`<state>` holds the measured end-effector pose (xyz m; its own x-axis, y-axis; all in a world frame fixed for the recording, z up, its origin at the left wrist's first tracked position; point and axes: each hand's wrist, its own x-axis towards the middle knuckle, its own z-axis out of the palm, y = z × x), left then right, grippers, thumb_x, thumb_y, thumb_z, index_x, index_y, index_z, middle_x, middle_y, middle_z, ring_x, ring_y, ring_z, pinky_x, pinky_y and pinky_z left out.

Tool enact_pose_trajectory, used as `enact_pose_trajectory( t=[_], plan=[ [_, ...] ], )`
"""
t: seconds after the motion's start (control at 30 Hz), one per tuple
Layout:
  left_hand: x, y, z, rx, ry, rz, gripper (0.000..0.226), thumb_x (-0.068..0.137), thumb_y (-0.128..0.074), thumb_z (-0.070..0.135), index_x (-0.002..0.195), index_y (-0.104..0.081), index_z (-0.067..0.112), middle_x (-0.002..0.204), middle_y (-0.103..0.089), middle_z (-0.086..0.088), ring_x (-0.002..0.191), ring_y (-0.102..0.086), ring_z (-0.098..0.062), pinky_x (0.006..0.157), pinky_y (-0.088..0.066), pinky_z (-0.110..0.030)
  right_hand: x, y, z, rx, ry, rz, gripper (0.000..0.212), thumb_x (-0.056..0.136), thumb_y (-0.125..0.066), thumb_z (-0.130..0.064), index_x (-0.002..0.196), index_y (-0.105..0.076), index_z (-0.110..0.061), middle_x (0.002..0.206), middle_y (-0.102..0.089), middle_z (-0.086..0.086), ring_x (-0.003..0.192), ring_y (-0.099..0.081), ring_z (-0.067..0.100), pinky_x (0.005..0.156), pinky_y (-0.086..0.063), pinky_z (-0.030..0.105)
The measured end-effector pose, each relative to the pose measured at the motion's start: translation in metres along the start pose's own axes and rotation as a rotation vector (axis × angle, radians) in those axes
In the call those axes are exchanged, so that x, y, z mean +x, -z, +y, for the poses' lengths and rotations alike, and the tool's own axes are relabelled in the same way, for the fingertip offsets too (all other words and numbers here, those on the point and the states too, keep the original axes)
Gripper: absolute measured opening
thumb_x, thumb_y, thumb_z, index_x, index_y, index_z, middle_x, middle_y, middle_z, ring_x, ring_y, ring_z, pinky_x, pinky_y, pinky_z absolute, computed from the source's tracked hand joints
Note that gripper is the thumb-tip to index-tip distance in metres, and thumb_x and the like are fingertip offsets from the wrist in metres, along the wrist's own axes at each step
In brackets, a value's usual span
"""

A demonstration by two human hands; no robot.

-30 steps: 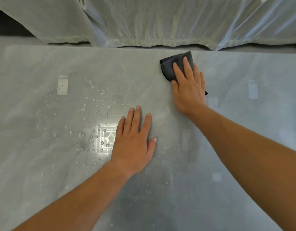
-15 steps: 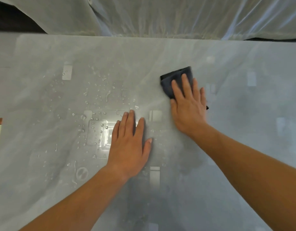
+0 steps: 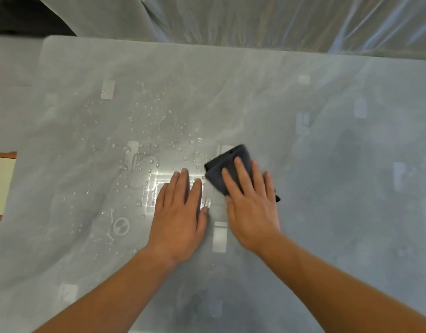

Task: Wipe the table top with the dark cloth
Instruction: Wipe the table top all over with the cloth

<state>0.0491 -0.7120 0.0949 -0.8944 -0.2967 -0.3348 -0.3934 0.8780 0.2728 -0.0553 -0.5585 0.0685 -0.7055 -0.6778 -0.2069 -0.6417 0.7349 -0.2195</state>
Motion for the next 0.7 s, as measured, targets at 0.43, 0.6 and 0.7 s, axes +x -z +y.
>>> enact_pose_trajectory(
  t=[0.43, 0.6, 0.7],
  plan=[
    [-0.026, 0.000, -0.023, 0.032, 0.014, -0.052, 0.064, 0.099, -0.018, 0.049, 0.158, -0.011, 0.022, 0.166, 0.009, -0.008, 0.152, 0.015, -0.023, 0.123, 0.005, -0.041, -0.045, -0.015, -0.021, 0.026, -0.010, 0.006, 0.058, 0.101, -0.035, -0.034, 0.158, -0.024, -0.025, 0.168, -0.010, 0.005, 0.154, -0.008, 0.037, 0.123, -0.012, 0.057],
    [-0.027, 0.002, -0.028, 0.065, -0.005, -0.077, 0.066, 0.097, -0.016, 0.044, 0.159, -0.003, 0.025, 0.165, 0.017, -0.006, 0.151, 0.020, -0.021, 0.123, 0.006, -0.041, -0.046, -0.011, 0.006, -0.014, 0.088, 0.003, 0.057, 0.099, -0.042, -0.033, 0.155, -0.032, -0.028, 0.167, -0.017, 0.001, 0.153, -0.014, 0.033, 0.123, -0.014, 0.054],
    [-0.027, 0.003, -0.030, 0.055, -0.014, -0.091, 0.064, 0.098, -0.015, 0.044, 0.158, -0.001, 0.025, 0.165, 0.019, -0.005, 0.150, 0.022, -0.021, 0.122, 0.007, -0.041, -0.023, -0.002, 0.018, 0.104, -0.205, 0.050, 0.054, 0.104, -0.038, -0.031, 0.157, -0.027, -0.030, 0.169, -0.009, -0.001, 0.155, -0.006, 0.030, 0.125, -0.005, 0.048]
  ],
)
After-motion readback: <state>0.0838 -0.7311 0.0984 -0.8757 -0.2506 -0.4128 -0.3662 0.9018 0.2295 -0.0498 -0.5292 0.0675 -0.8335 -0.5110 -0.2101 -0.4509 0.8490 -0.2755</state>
